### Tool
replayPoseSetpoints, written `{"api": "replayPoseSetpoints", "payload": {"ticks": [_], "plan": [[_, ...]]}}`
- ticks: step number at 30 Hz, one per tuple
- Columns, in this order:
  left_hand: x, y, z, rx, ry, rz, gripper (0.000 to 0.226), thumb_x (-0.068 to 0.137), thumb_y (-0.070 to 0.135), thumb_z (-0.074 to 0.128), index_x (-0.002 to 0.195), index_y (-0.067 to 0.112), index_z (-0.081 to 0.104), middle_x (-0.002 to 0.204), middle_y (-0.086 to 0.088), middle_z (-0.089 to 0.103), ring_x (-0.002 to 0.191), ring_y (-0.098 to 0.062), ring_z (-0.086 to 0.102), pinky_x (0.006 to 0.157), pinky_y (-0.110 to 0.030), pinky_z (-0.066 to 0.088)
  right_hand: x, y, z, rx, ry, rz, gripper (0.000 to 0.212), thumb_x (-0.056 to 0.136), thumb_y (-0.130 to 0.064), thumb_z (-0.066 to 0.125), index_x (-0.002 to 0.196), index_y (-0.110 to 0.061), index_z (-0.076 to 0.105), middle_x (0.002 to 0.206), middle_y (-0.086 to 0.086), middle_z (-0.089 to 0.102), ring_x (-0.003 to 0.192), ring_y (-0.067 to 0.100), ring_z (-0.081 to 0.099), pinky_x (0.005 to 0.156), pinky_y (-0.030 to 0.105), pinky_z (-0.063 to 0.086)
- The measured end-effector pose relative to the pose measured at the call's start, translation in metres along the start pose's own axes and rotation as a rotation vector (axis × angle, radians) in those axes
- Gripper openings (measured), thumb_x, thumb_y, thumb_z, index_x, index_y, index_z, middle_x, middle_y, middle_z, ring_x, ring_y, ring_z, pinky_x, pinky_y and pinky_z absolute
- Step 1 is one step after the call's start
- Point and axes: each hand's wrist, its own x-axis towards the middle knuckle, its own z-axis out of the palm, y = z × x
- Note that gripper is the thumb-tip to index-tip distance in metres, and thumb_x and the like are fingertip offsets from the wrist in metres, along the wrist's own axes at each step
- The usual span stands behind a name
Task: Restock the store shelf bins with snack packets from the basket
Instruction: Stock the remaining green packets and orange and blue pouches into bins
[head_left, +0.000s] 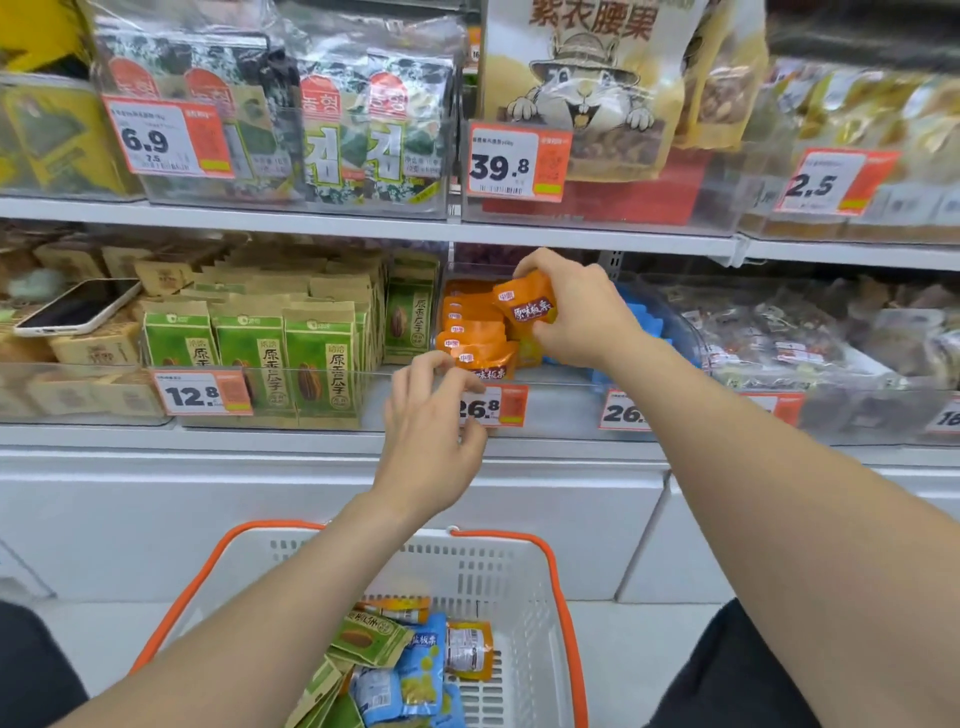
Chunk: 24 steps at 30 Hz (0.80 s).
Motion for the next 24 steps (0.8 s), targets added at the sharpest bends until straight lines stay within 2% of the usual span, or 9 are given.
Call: {"api": "replayPoseSetpoints", "payload": {"ticks": [5,8,12,16,20,24], "plan": [[0.031,0.013,0.018,0.184,0.038,0.056,0.043,0.086,0.020,0.064,0.129,0.022,0.058,0.150,-0.004,0.043,0.139,-0.029,0.036,0.105,-0.050,0.034,0.014,0.022,0.026,-0.029,-0.020,0.156,0.041,0.095,-0.031,0.070,0.130,-0.031,0.049,0.118,0.012,0.059,0.107,0.035,0.056,0.081,0.045,0.049],[0.053,0.016,0.028,0.265,0.054,0.027,0.048,0.085,0.026,0.062,0.132,0.020,0.056,0.154,-0.006,0.042,0.142,-0.032,0.036,0.105,-0.053,0.035,0.024,0.029,0.038,-0.019,-0.034,0.209,0.039,0.094,-0.020,0.067,0.130,-0.025,0.055,0.128,0.013,0.058,0.117,0.035,0.055,0.083,0.039,0.043],[0.073,0.021,0.042,0.325,0.011,-0.163,0.056,0.091,0.050,0.060,0.139,0.023,0.047,0.164,-0.005,0.029,0.148,-0.036,0.025,0.109,-0.060,0.030,0.038,0.036,0.051,0.038,-0.031,0.292,0.035,0.087,-0.011,0.065,0.121,-0.017,0.061,0.126,0.017,0.059,0.118,0.036,0.054,0.090,0.040,0.049],[0.086,0.021,0.052,0.350,-0.006,-0.256,0.078,0.084,0.067,0.066,0.145,0.025,0.040,0.170,-0.005,0.017,0.152,-0.038,0.016,0.113,-0.064,0.025,0.050,0.042,0.069,0.030,-0.034,0.359,0.041,0.088,-0.007,0.069,0.127,-0.014,0.059,0.129,0.016,0.059,0.122,0.035,0.054,0.093,0.042,0.051],[0.099,0.013,0.055,0.294,-0.050,-0.380,0.093,0.075,0.075,0.071,0.149,0.028,0.038,0.170,0.001,0.013,0.149,-0.036,0.020,0.107,-0.065,0.030,0.065,0.046,0.083,0.123,-0.006,0.395,0.040,0.088,-0.005,0.072,0.126,-0.017,0.063,0.130,0.015,0.058,0.120,0.034,0.057,0.095,0.040,0.054],[0.102,0.010,0.054,0.274,-0.082,-0.404,0.087,0.071,0.069,0.073,0.144,0.032,0.042,0.169,0.005,0.008,0.139,-0.036,0.029,0.098,-0.059,0.035,0.075,0.048,0.092,0.135,0.005,0.369,0.044,0.089,-0.001,0.070,0.130,-0.014,0.061,0.134,0.015,0.057,0.122,0.034,0.057,0.097,0.038,0.052]]}}
